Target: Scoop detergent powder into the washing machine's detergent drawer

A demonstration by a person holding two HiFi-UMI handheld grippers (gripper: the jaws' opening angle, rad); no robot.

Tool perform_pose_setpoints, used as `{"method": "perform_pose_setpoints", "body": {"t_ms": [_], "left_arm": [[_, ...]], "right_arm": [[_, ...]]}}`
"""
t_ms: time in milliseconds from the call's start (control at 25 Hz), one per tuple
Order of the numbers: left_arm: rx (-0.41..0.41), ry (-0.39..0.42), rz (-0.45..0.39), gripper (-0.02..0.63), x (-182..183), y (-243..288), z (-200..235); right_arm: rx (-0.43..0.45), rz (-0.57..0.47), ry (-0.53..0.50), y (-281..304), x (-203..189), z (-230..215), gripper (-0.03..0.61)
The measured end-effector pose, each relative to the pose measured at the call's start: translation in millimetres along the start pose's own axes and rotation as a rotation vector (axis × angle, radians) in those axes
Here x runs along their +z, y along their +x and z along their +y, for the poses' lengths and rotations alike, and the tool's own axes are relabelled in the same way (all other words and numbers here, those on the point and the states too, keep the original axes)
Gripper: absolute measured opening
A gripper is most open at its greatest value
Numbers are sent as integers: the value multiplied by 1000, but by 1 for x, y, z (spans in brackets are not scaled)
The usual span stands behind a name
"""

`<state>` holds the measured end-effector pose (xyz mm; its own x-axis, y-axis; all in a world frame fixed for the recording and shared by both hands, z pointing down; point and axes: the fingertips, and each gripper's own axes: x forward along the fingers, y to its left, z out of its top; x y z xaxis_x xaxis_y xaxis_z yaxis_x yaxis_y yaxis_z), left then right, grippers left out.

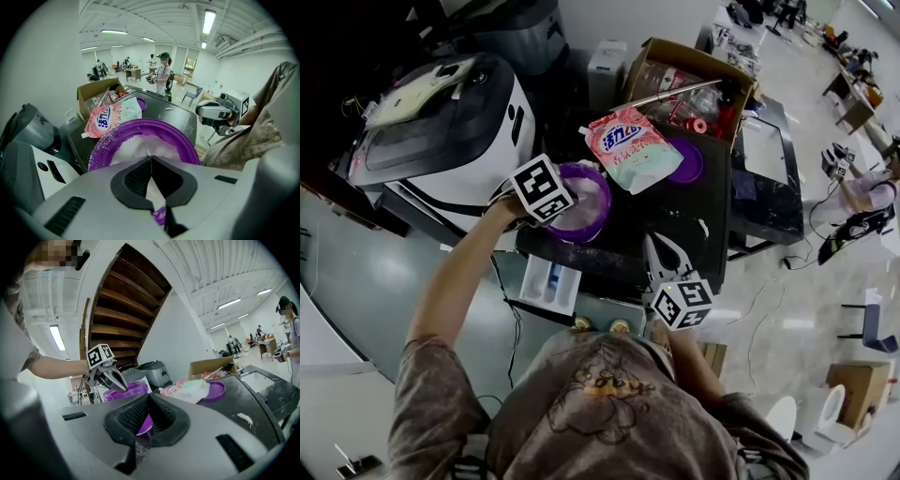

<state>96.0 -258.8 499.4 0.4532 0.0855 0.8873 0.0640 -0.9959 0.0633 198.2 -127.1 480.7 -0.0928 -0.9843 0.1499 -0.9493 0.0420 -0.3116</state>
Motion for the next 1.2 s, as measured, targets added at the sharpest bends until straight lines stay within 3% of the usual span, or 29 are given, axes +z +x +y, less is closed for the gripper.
{"method": "perform_pose_setpoints", "body": {"t_ms": [640, 1200], "left_arm": [[-132, -162, -77, 22, -7, -13, -23], [-185, -414, -284, 23, -17, -38, -25]], "right_arm": [[20, 4, -18, 2, 0, 8, -8], [64, 16, -23, 11, -2, 22, -8]]}}
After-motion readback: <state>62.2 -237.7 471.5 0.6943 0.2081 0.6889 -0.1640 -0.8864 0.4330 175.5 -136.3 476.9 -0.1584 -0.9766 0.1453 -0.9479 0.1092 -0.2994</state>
